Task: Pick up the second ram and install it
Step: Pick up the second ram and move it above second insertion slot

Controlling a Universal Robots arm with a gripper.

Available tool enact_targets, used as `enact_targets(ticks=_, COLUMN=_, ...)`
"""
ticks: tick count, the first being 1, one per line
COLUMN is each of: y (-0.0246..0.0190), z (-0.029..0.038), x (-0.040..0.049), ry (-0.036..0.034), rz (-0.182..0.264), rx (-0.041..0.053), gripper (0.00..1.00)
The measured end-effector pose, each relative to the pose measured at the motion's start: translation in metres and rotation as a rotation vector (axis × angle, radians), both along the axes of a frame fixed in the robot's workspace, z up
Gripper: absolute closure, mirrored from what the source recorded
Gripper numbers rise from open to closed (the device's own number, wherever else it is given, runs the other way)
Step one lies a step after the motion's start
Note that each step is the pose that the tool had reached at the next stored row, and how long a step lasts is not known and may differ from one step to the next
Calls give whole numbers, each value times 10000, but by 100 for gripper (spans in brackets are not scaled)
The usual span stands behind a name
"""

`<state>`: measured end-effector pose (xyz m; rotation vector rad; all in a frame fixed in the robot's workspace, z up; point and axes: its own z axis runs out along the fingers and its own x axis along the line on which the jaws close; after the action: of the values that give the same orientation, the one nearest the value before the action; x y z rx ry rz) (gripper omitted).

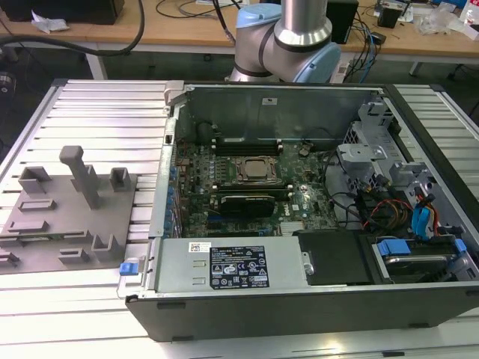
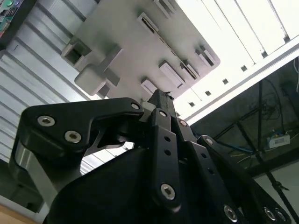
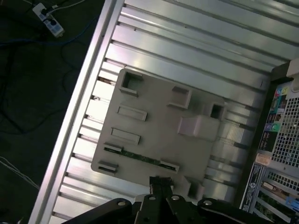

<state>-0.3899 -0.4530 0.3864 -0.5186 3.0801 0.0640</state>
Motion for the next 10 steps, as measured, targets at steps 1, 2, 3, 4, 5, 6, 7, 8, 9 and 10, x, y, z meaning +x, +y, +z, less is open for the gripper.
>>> enact_targets(ticks=1, y=0, z=0, x=0, ry=0, rz=77, rx=0, gripper=89)
enact_targets(ticks=2, y=0, z=0, x=0, ry=1, rz=183, rx=0, gripper=89)
enact_targets(ticks=3, y=0, z=0, x=0, ry=0, rz=338, rx=0, gripper=89)
enact_targets(ticks=4, y=0, z=0, x=0, ry=-1, rz=604, rx=0, gripper=89)
enact_targets(ticks=5, y=0, z=0, x=0, ry=0, rz=742, rx=0, gripper=89)
enact_targets(ticks=6, y=0, z=0, x=0, ry=0, rz=857, rx=0, gripper=89)
enact_targets(ticks=7, y=0, z=0, x=0, ry=0, rz=943, rx=0, gripper=89)
enact_targets(ticks=8, y=0, z=0, x=0, ry=0, rz=1020, rx=0, gripper=89)
enact_targets(ticks=9, y=0, z=0, x=0, ry=1, rz=1165, rx=0, gripper=89)
enact_targets(ticks=10, y=0, z=0, x=0, ry=0, rz=1305, rx=1, gripper=89)
